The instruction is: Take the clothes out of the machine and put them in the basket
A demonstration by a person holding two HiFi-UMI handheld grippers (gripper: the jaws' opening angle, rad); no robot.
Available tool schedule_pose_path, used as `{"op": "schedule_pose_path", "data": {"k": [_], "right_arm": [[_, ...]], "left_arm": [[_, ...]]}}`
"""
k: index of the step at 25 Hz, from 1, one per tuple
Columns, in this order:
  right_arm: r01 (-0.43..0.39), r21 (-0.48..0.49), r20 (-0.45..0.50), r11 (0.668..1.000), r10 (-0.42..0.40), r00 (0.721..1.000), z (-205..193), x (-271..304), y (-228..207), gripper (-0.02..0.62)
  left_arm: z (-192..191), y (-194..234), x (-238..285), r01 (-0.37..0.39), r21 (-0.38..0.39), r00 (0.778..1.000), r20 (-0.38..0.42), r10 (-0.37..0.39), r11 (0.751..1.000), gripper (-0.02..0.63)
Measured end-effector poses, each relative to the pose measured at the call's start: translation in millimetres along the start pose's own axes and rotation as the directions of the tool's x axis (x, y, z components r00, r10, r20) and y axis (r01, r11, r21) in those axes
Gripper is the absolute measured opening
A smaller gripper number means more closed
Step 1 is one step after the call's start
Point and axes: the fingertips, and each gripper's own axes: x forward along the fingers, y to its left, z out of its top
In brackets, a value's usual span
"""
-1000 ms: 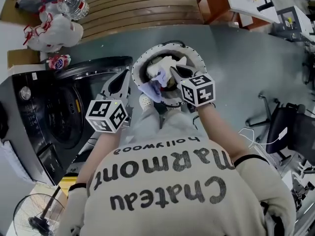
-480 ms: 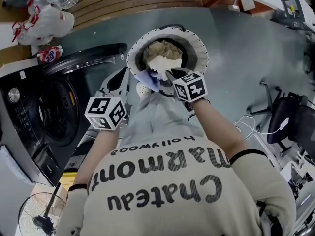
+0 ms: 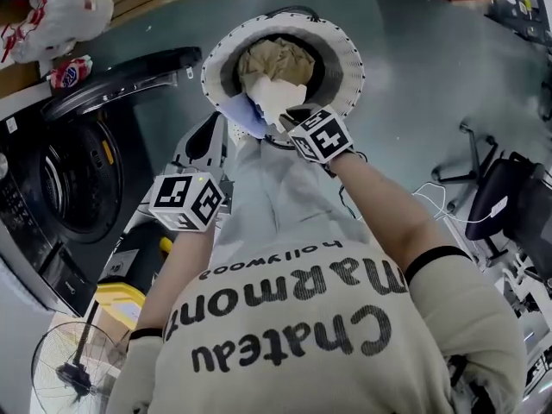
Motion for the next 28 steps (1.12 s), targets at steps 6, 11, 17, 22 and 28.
{"op": "schedule_pose_path", "data": {"k": [6, 11, 17, 22, 28], "right_arm": [[0.013, 0.061, -0.014, 0.998, -0.012, 1.000, -19, 13, -27, 0.046], [0.034, 0.106, -0.022, 0.994, -0.032, 0.999, -32, 19, -47, 0.046], [0.069, 0.150, -0.031, 0.986, -0.065, 0.997, -42, 32, -66, 0.046], [0.095, 0.190, -0.045, 0.977, -0.089, 0.995, -47, 50, -78, 0.046], [0.092, 0.215, -0.076, 0.972, -0.077, 0.994, -58, 82, -82, 0.046]], "left_arm": [[-26, -2, 22, 0.019, -0.023, 0.999, -0.045, -0.020, 1.000, 0.008], [-41, -3, 32, 0.028, -0.021, 0.996, -0.084, -0.030, 0.999, 0.008], [-54, -1, 47, 0.055, -0.007, 0.989, -0.136, -0.056, 0.998, 0.008], [-54, 6, 63, 0.076, 0.007, 0.986, -0.150, -0.074, 0.997, 0.008], [-59, 26, 77, 0.064, 0.017, 0.983, -0.175, -0.060, 0.998, 0.008]]}}
